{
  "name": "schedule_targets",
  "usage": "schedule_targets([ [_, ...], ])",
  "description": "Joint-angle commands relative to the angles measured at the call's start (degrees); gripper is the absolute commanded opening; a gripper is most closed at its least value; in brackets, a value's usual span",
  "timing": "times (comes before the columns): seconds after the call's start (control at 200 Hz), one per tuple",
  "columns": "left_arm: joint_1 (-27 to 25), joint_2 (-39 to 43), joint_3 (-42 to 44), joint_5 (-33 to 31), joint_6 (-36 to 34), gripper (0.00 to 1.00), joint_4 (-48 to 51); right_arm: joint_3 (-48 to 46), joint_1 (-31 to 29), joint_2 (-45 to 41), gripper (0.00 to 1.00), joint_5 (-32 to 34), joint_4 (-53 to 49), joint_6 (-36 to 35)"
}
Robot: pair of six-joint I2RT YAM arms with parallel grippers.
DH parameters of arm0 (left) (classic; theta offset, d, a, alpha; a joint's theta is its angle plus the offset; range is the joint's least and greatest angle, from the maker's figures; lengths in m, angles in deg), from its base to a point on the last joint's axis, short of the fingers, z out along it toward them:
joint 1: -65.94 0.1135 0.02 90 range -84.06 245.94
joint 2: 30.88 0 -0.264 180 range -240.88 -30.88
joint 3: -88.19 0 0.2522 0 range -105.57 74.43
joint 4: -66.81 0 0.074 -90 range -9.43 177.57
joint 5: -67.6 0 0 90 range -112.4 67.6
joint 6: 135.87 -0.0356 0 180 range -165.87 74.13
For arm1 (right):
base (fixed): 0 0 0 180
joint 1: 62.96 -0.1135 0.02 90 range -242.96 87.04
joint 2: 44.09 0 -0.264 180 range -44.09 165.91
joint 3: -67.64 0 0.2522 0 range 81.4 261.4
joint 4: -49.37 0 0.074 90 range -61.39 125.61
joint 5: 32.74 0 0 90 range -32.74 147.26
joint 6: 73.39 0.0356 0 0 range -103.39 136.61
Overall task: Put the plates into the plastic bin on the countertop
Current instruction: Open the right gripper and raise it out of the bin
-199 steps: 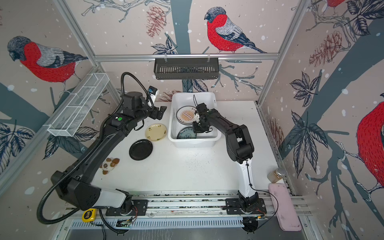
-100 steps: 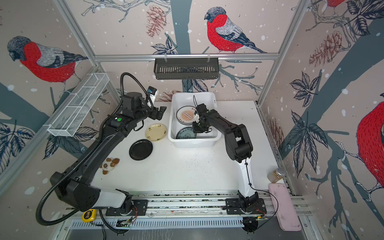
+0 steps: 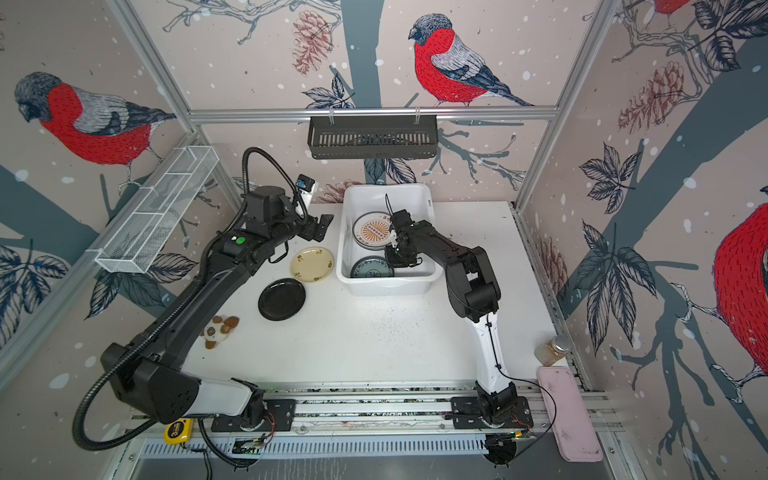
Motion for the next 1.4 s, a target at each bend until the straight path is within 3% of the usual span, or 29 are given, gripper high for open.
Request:
schedule_targets([
  [0.0,0.14,0.29,0.51,1.0,-0.16,0.95,-2.92,0.94,-0.13,0.53,0.23,0.82,-1.38,-0.17],
  [0.665,0.56,-0.8,3.49,-1.76,2.49,0.96,-2.13,2.49,0.4,-4.29,0.42,2.77,-4.71,-2.04],
  [1.141,5.9,-5.39,-0.93,-1.1,5.2,0.96,2.48,2.85,1.09,-12.2,0.45,3.8,-7.03,-3.18],
  [1.396,9.63,-8.6,-5.23,-0.16,2.71,0.96,7.18,2.2,4.33,-18.31,0.45,1.33,-5.96,-1.93],
])
